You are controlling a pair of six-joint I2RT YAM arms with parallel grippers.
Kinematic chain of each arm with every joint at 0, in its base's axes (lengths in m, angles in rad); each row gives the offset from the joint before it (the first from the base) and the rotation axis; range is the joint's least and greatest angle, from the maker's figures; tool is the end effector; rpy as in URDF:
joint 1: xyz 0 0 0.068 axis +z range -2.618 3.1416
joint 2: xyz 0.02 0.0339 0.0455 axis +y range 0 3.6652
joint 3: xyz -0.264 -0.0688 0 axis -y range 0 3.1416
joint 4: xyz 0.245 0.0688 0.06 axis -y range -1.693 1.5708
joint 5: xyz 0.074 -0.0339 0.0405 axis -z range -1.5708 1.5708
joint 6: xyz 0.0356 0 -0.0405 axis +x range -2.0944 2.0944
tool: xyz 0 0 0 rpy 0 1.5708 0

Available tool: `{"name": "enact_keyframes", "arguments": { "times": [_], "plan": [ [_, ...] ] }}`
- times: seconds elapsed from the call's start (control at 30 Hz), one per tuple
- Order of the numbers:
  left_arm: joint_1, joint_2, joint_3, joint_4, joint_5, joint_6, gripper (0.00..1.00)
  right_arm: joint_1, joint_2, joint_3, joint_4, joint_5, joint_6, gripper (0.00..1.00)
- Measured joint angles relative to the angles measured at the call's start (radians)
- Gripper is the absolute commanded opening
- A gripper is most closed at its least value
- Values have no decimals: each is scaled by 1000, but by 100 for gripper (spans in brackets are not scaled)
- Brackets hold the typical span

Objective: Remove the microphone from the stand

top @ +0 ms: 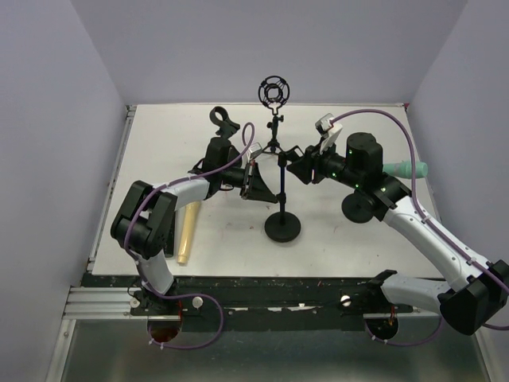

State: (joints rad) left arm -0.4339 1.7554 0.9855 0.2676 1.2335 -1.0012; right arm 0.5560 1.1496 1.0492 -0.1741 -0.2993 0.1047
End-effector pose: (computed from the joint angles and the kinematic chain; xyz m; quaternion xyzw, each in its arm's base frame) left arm 0.3137 -0.1824 0.2043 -0.0863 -0.7565 0.6482 0.0144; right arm 0.2202 0.1492 0.3603 -0.2641 0.7482 0.3061 0.5261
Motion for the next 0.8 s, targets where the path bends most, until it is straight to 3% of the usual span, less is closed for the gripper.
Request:
{"name": "enact_keyframes", "arguments": {
  "times": [0.27,0.37,0.4,0.6,0.8],
  "plan": [
    [16,-1,2,-6,1,8,0,0,0,-5,16,0,-2,31],
    [16,-8,21,-58,-31,73,34,0,0,-6,15,2,-9,30],
    [16,-12,28,-73,-45,98,39,0,0,-6,17,4,-13,30],
    [6,-106,135,-351,-219,500,49,-2,10,-8,45,8,-17,31],
    [-6,-219,129,-452,-365,819,54,1,35,-8,60,10,1,30]
  ]
}}
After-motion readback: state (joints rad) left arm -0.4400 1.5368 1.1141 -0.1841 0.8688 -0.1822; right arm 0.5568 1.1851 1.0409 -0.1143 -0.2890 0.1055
